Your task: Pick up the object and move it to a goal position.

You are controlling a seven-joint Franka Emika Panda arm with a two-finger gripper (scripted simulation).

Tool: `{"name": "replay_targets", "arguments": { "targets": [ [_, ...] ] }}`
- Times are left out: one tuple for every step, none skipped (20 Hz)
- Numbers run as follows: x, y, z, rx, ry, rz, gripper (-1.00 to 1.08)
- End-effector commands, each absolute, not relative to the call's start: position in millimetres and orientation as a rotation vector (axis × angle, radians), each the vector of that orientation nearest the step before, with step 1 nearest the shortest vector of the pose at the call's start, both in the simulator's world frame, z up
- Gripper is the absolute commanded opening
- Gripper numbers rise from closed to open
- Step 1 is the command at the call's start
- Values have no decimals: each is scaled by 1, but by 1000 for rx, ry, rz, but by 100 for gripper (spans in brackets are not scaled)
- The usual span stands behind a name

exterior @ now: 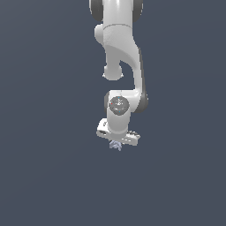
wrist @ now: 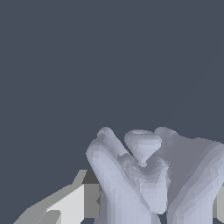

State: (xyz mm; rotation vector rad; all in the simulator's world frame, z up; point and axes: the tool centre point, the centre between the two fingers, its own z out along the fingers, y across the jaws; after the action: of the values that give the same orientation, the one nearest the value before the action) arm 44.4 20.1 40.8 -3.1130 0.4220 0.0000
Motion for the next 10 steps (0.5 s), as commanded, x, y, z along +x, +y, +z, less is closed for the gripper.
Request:
{"name": "replay_targets", "arguments": {
  "targets": [
    [44,20,41,-3113,423,0,-100],
    [44,20,41,-3113,423,0,-100],
    [44,20,41,-3113,423,0,-100],
    [45,20,41,-3113,423,0,-100],
    [45,20,42,-3113,423,0,-100],
    [45,21,44,-3113,423,0,-100],
    [46,23,46,-3113,423,0,-100],
    [47,24,49,-3113,423,0,-100],
    [48,26,52,-3113,423,0,-100],
    [49,28,56,-3113,423,0,-100]
  ]
}}
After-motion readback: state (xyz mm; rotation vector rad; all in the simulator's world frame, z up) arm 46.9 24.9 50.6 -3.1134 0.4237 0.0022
